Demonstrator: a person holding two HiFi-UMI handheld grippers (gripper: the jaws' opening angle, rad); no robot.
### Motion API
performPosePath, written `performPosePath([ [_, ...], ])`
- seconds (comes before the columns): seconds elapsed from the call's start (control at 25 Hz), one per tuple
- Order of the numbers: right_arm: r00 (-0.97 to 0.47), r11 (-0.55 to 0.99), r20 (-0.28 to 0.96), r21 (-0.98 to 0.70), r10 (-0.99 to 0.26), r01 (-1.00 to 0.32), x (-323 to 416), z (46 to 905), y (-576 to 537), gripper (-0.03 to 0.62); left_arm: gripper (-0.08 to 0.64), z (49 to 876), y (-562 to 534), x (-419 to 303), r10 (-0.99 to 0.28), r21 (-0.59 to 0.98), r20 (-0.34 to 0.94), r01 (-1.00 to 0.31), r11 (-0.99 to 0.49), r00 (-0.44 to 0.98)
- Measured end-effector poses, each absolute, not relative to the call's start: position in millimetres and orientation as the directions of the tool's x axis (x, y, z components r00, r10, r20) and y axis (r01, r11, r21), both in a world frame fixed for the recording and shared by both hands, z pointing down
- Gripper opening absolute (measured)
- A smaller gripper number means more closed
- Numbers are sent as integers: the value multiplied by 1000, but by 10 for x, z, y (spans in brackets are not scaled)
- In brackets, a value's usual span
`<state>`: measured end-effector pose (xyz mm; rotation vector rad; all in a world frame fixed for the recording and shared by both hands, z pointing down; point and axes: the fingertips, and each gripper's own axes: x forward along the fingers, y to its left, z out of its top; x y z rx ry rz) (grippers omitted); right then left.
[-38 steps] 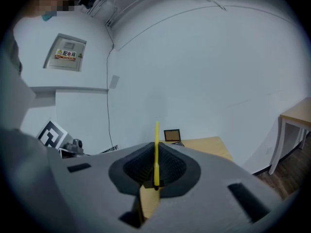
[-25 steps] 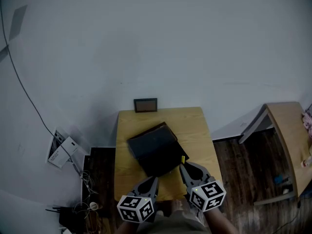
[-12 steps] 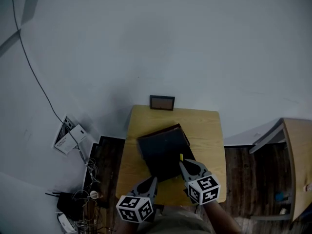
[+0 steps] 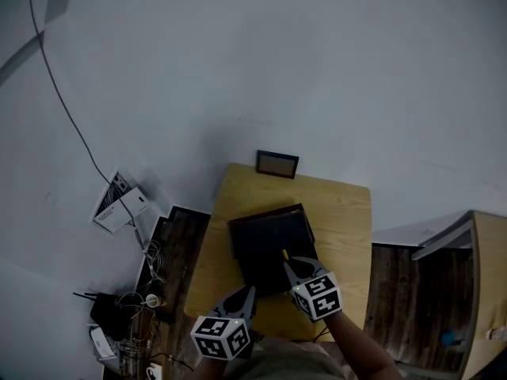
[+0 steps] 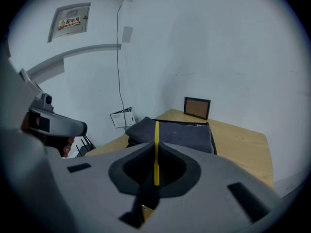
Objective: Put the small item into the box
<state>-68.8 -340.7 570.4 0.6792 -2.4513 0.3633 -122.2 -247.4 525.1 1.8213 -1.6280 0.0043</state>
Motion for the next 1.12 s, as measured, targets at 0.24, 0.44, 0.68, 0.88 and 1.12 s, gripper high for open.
performPosePath([
  [0.24,-688,873,652,-81,-318,-480,-772,6032,-3450,18,4,5280,-2485,-1223,-875,474,447,-879,54,187],
  [0.44,-646,905,726,-76,-238,-419,-846,6294,-3406,18,5,5301,-2434,-1248,-873,469,458,-880,77,168],
  [0.68,-577,934,802,-73,-154,-351,-874,6577,-3316,18,5,5304,-2353,-1268,-875,466,464,-878,106,140],
  [0.88,-511,943,852,-67,-116,-325,-878,6776,-3299,18,5,5297,-2296,-1287,-877,462,464,-879,119,125],
  [1.12,-432,948,897,-55,-91,-313,-860,6971,-3281,18,5,5301,-2224,-1293,-878,462,467,-876,136,109],
])
